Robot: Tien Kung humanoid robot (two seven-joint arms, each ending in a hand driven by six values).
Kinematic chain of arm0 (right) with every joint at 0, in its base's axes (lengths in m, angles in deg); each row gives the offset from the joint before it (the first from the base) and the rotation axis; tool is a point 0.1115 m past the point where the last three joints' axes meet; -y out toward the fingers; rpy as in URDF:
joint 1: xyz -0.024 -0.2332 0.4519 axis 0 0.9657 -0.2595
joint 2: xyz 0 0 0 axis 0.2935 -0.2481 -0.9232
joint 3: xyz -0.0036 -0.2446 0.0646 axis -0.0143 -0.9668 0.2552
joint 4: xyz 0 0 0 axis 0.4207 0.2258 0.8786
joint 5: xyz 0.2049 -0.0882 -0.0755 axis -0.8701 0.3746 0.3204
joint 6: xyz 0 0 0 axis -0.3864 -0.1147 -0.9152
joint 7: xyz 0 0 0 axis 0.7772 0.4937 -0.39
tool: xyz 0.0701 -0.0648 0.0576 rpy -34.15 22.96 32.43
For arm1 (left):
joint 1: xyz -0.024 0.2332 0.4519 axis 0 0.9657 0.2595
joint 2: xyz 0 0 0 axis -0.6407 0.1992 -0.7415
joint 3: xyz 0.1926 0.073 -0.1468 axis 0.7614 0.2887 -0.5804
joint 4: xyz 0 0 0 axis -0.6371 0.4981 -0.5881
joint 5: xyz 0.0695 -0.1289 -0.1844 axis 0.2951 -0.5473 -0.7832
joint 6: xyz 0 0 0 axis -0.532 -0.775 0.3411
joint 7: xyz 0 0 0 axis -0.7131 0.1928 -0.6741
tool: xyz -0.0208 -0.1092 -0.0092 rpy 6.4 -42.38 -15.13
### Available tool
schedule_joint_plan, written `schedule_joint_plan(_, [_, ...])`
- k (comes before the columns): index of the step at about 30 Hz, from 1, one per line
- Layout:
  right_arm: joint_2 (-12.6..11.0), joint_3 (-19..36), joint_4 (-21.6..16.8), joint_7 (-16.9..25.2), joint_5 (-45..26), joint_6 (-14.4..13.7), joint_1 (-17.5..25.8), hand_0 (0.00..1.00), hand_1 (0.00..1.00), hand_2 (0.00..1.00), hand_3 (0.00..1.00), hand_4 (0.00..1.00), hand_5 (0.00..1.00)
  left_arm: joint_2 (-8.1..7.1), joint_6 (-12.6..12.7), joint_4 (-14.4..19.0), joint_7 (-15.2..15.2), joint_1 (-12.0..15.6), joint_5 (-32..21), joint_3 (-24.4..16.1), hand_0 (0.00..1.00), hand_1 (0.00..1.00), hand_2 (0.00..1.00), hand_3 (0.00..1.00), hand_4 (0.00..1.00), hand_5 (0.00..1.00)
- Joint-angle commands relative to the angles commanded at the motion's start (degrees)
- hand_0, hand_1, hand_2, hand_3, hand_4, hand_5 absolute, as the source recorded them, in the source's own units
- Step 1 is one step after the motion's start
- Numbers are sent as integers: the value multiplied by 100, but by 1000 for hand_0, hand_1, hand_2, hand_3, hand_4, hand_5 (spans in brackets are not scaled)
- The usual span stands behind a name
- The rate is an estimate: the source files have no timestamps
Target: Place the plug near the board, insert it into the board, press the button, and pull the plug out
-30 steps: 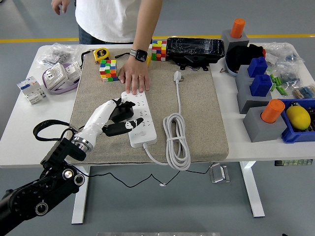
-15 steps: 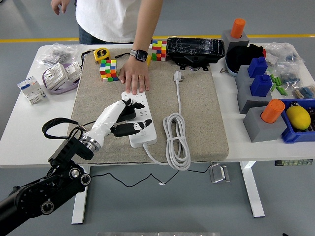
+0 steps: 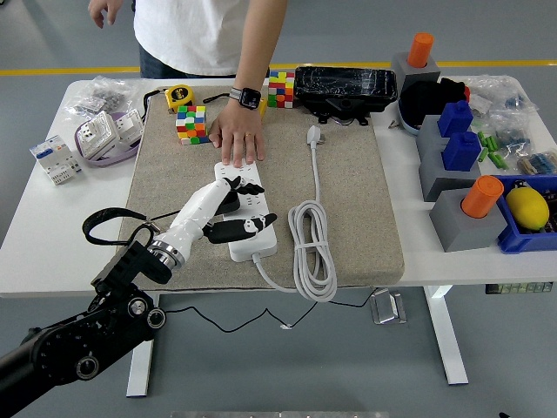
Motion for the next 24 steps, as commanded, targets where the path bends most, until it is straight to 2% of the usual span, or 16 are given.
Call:
schedule_joint_plan(6, [-4, 2, -8, 1, 9, 2, -1, 603, 639, 637, 552, 948, 488, -141, -42, 467, -21, 109, -104, -131, 722, 707, 697, 676, 856, 545])
schedule_joint_plan(9, [-4, 1, -9, 0, 13, 2, 2, 603, 639, 637, 552, 948, 488, -214, -127, 747, -124, 168, -140, -159, 722, 707, 697, 676, 856, 545])
schedule_joint_plan(10, [-6, 4, -10, -1, 18, 2, 5, 603, 639, 637, 552, 948, 488, -246, -219, 880, -241, 193, -144, -167, 722, 707, 697, 676, 856, 545])
schedule_joint_plan(11, [-8, 2, -10, -1, 20, 3, 7, 604, 640, 637, 553, 948, 488, -275, -350, 1019, -402, 215, -137, -174, 340, 458, 530, 665, 854, 517])
schedule_joint_plan(16, [-18, -5, -8, -5, 30, 3, 5, 604, 640, 637, 553, 948, 488, -355, -982, 1407, -1144, 262, 117, -158, 340, 458, 530, 665, 854, 517])
schedule_joint_plan(17, [-15, 2, -7, -4, 28, 1, 5, 603, 640, 637, 554, 947, 487, -364, -1148, 1472, -1305, 260, 200, -131, 123, 118, 232, 714, 736, 193])
schedule_joint_plan(22, [-12, 13, -10, -5, 33, 2, 2, 603, 640, 637, 554, 947, 487, -372, -1733, 1601, -1812, 240, 211, -57, 123, 118, 232, 714, 736, 193])
schedule_joint_plan(23, [-12, 12, -10, -4, 33, 3, 2, 603, 640, 638, 553, 948, 488, -369, -1818, 1613, -1901, 239, 181, -51, 75, 81, 169, 815, 601, 2])
schedule_joint_plan(24, [-13, 9, -8, -4, 33, 3, 4, 603, 640, 638, 553, 948, 488, -367, -1934, 1627, -2038, 238, 141, -43, 75, 81, 169, 815, 601, 2])
